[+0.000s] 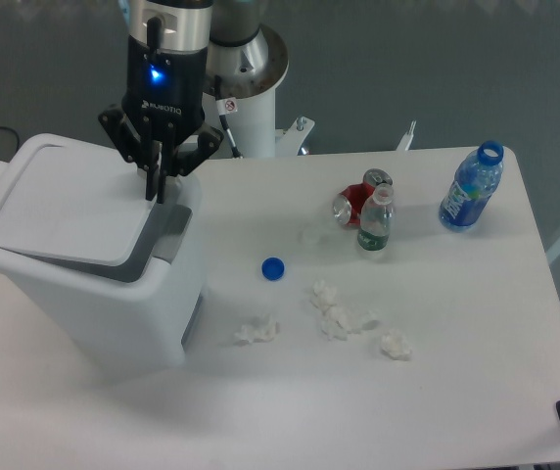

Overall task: Close the trash can
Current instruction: 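Lift the gripper off the lid and withdraw upward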

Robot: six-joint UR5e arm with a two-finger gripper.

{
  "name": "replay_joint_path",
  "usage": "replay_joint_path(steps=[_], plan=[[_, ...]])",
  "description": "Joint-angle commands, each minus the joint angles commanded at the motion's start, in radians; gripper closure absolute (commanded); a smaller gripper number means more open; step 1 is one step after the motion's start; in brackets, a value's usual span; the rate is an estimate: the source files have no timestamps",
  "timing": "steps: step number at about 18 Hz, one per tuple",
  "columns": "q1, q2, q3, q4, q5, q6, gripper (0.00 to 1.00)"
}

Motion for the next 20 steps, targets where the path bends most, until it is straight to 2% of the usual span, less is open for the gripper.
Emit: replay_joint_path(steps=[7,9,11,16,19,20], plan=[[-0.002,-0.002,0.0,-0.002,0.0,0.002,0.81],[0.005,-0.002,0.024,-0.014,-0.005,0.002,0.81],[0.005,-0.002,0.023,-0.026,-0.002,0.0,0.81],[0.014,0.002,0.021,-0.015,0.002,-0.003,0.81],[0.044,0.014,0.032,-0.025,-0.006,-0.003,0.8],[0.046,0.034,0.034,-0.025,-0.014,-0.009,0.8]])
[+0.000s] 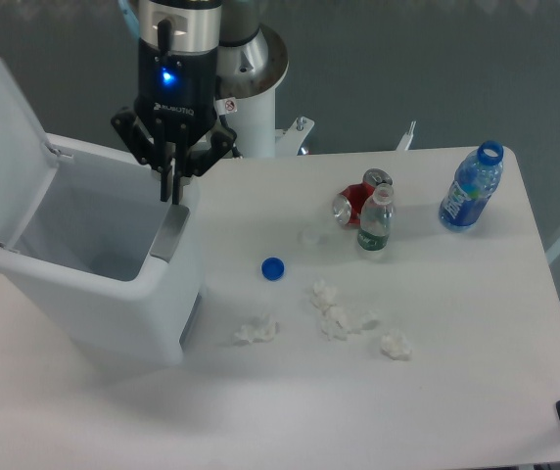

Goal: Close the trash can

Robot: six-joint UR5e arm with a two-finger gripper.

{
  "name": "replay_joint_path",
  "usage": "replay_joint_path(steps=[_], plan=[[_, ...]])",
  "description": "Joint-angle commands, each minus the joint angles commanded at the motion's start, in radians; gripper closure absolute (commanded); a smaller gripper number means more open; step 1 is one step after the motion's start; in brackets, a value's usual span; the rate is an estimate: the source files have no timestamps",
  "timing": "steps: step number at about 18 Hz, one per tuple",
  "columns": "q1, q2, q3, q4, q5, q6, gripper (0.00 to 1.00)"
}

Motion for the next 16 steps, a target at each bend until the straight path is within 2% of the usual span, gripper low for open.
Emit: replay_joint_path(steps=[3,5,11,13,16], plan=[[0.012,0.066,0.024,0.002,-0.087,-0.046,0.8],[0.028,0.088,0.032,0.008,-0.142,-0.101,0.8],[0.011,0.138,0.038,0.011,-0.259,-0.212,0.77],[-0.006,0.157,0.029,0.011,-0.296,-0.236,0.77],[-0.073,0.16,0.02,0.011,-0.325,-0.278,0.77]])
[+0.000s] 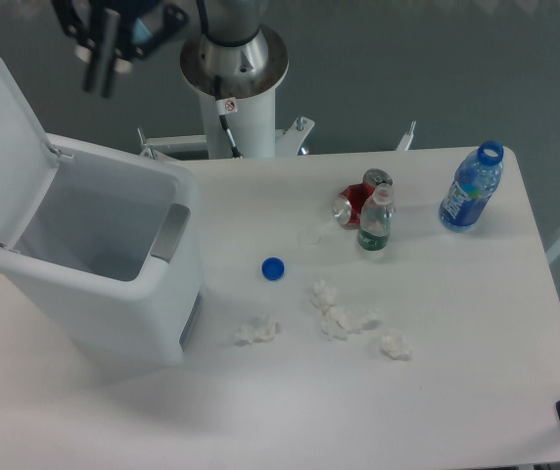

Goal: Close the trash can

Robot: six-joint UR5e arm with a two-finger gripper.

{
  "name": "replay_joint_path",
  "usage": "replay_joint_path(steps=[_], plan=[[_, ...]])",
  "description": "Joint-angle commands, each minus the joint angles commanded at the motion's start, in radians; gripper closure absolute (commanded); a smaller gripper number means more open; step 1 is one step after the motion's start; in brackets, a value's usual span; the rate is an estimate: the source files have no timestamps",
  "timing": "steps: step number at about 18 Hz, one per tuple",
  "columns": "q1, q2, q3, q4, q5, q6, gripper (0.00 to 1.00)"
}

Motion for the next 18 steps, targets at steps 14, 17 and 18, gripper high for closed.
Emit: replay_joint_path(steps=[14,17,18], plan=[[-0.193,-0.061,-0.002,0.005,-0.068,0.008,0.77],[-0.195,-0.072,-0.002,0.005,-0.066,0.008,0.77],[-0.195,-0.075,-0.002,0.005,-0.066,0.009,0.77]])
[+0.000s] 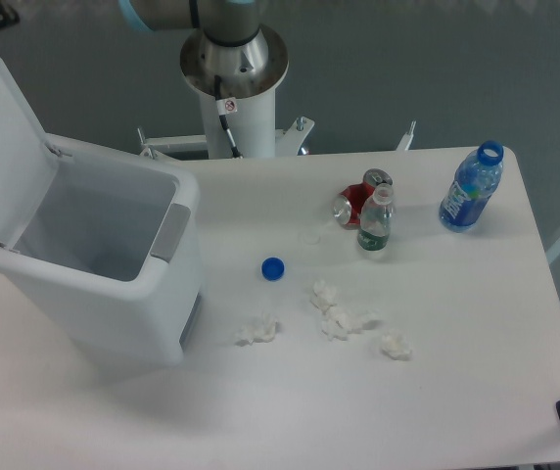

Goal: Close the trash can

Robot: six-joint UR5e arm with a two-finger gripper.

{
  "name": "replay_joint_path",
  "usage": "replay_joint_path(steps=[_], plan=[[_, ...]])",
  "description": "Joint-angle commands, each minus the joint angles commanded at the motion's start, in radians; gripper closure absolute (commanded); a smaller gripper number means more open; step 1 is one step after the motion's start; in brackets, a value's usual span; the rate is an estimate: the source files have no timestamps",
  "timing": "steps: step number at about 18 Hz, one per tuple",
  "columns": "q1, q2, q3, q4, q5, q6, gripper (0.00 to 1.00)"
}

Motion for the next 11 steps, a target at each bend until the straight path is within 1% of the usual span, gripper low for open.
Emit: replay_joint_path(steps=[3,8,11], plan=[[0.0,-0.002,-0.012,0.006,0.005,0.003,0.77],[0.002,-0.002,-0.014,0.006,0.014,0.005,0.77],[0.002,-0.015,-0.012,0.008,0.04,0.006,0.77]])
